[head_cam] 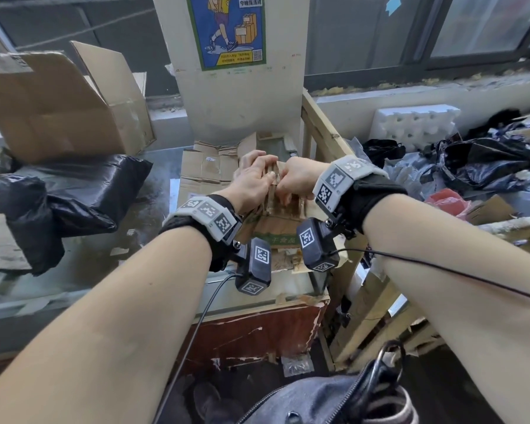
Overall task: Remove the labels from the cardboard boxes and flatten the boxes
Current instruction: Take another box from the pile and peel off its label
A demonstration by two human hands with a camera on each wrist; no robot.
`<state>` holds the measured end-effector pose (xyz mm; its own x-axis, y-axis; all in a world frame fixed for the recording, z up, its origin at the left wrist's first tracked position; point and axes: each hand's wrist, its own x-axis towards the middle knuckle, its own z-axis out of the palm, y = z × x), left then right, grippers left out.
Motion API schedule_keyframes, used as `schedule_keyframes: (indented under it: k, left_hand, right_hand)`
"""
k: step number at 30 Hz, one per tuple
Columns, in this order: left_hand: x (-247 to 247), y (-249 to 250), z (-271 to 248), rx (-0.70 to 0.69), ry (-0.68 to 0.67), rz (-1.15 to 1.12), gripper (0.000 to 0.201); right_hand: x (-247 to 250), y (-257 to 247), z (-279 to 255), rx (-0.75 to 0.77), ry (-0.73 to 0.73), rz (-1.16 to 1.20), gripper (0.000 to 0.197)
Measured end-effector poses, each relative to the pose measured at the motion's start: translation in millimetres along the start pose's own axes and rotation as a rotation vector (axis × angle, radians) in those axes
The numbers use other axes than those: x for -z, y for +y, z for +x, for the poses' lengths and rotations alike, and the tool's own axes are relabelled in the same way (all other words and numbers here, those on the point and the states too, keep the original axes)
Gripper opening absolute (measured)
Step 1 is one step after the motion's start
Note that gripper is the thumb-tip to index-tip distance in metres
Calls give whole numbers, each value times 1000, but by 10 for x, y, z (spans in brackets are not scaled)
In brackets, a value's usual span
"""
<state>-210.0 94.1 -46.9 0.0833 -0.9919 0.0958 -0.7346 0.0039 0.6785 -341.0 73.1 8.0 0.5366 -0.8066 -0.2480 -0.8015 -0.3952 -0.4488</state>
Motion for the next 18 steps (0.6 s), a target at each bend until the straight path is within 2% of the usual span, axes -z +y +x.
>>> schedule_keyframes:
  k: [2, 5, 9, 10, 12, 15, 18]
  left_hand:
    - [12, 8, -28, -3, 2, 10, 39]
    - [43, -19, -63, -1, -2, 25, 39]
    - [111, 48, -89, 37, -68, 57, 44]
    - [150, 99, -99, 68, -94, 53, 49]
    - [229, 207, -106, 123, -165, 117, 74]
    - [277, 350, -107, 58, -293, 511, 104]
    - [211, 366, -82, 18, -363, 650, 122]
  right_hand:
    - [-28, -44, -25, 23, 4, -83, 15]
    - [-49, -46, -43, 59, 10, -244, 33]
    - [-22, -22, -63, 63, -12, -206, 25]
    - [-17, -17, -61, 52, -5, -174, 27]
    - [6, 4, -64, 21, -6, -104, 26]
    - [49, 46, -67, -6, -4, -54, 21]
    - [62, 53, -52, 14, 10, -52, 16]
